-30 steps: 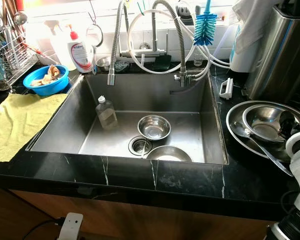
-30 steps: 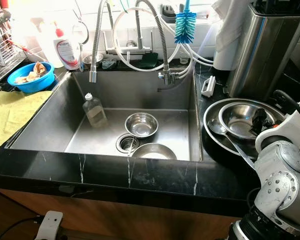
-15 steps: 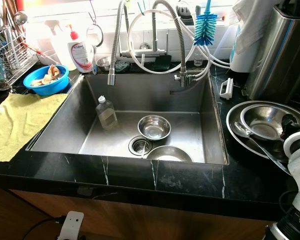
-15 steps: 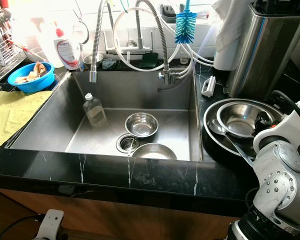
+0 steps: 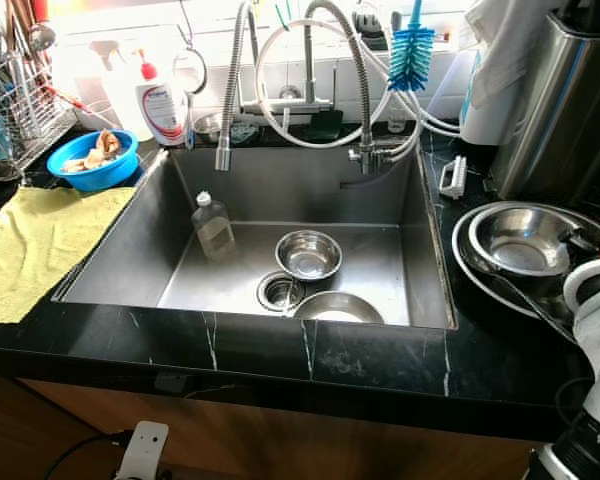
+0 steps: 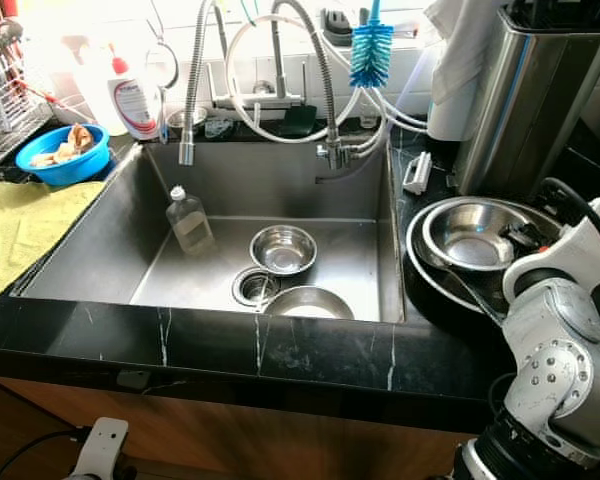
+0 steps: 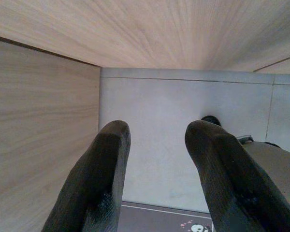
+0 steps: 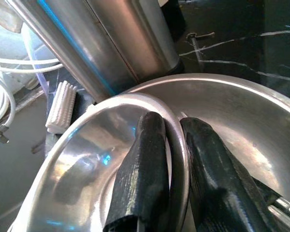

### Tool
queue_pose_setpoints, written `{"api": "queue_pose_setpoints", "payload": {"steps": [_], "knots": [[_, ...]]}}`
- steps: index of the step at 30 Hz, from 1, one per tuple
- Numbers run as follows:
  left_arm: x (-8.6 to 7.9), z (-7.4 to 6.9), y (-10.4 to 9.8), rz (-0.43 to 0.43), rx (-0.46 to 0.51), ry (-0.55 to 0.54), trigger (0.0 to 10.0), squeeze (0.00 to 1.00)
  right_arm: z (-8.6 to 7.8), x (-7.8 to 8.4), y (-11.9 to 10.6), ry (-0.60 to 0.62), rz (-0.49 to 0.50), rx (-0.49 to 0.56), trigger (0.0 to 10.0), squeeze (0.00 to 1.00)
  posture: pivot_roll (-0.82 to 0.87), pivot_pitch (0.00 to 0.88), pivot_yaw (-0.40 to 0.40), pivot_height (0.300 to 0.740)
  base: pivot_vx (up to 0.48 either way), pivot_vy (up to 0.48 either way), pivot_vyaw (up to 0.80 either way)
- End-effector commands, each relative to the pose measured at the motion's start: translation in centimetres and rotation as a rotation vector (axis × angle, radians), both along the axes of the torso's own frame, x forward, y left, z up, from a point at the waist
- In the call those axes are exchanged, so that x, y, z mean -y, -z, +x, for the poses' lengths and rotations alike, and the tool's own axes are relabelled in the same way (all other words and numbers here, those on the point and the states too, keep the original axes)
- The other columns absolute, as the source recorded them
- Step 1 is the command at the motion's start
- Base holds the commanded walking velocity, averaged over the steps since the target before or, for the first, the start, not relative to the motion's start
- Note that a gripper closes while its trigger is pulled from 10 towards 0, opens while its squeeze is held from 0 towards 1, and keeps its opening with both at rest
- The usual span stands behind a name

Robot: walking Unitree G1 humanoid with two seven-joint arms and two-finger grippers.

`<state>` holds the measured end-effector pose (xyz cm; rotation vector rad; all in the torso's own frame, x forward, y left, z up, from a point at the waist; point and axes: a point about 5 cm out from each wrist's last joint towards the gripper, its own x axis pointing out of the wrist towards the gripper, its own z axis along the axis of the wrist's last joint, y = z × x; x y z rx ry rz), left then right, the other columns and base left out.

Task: Kitchen organization

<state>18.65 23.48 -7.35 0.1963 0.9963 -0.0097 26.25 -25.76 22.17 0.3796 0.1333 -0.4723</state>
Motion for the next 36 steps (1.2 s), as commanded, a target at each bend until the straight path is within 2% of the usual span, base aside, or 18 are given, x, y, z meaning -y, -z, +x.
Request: {"api": "queue_pose_setpoints", "payload": {"steps": [1, 11, 17, 20, 25, 26, 29, 31, 32, 33, 34, 36], "knots": [[-0.6, -0.1, -0.1, 0.018, -0.008, 0.013, 10.0, 0.00, 0.2, -0.3, -0.6, -0.005, -0.004, 0.033, 0.0, 0.00, -0.21, 0.000, 0.104, 0.740, 0.000, 0.000, 0.00], [-0.6, 0.0, -0.1, 0.020, -0.006, 0.012, 10.0, 0.00, 0.6, -0.9, -3.3, -0.032, -0.066, 0.200, 0.0, 0.00, -0.21, 0.000, 0.104, 0.740, 0.000, 0.000, 0.00], [-0.5, 0.0, -0.1, 0.020, -0.004, 0.012, 10.0, 0.00, 0.8, -1.2, -3.9, -0.055, -0.078, 0.249, 0.0, 0.00, -0.21, 0.000, 0.102, 0.740, 0.000, 0.000, 0.00], [-0.5, -0.1, -0.1, 0.019, -0.005, 0.012, 10.0, 0.00, 0.9, -2.1, -5.1, -0.106, -0.095, 0.327, 0.0, 0.00, -0.21, 0.000, 0.103, 0.740, 0.000, 0.000, 0.00], [-0.5, -0.1, -0.1, 0.021, -0.006, 0.014, 10.0, 0.00, 1.6, -3.5, -5.9, -0.186, -0.130, 0.360, 0.0, 0.00, -0.20, 0.000, 0.100, 0.740, 0.000, 0.000, 0.00], [-0.5, -0.1, -0.1, 0.021, -0.005, 0.014, 10.0, 0.00, 2.0, -4.7, -6.1, -0.260, -0.136, 0.380, 10.0, 0.00, -0.20, 0.000, 0.099, 0.740, 0.000, 0.000, 0.00], [-0.5, -0.1, -0.1, 0.022, -0.003, 0.012, 10.0, 0.00, 2.6, -6.9, -5.8, -0.407, -0.164, 0.369, 10.0, 0.00, -0.20, 0.000, 0.099, 0.740, 0.000, 0.000, 0.00], [-0.5, -0.1, -0.1, 0.023, -0.003, 0.013, 10.0, 0.00, 2.8, -7.2, -5.5, -0.444, -0.173, 0.352, 10.0, 0.00, -0.20, 0.000, 0.099, 0.740, 0.000, 0.000, 0.00], [-0.5, -0.1, -0.1, 0.023, -0.003, 0.013, 10.0, 0.00, 3.1, -7.8, -4.5, -0.500, -0.206, 0.275, 10.0, 0.00, -0.20, 0.000, 0.098, 0.740, 0.000, 0.000, 0.00], [-0.5, -0.1, -0.1, 0.024, -0.004, 0.013, 10.0, 0.00, 3.3, -8.2, -4.2, -0.538, -0.253, 0.253, 10.0, 0.00, -0.20, 0.000, 0.095, 0.740, 0.000, 0.000, 0.00], [-0.5, -0.1, -0.1, 0.024, -0.004, 0.014, 10.0, 0.00, 3.3, -8.5, -4.0, -0.564, -0.286, 0.240, 10.0, 0.00, -0.19, 0.000, 0.094, 0.740, 0.000, 0.000, 0.00], [-0.5, -0.2, -0.1, 0.024, -0.004, 0.013, 10.0, 0.00, 3.4, -9.2, -3.9, -0.617, -0.278, 0.250, 10.0, 0.00, -0.19, 0.000, 0.092, 0.740, 0.000, 0.000, 0.00]]}}
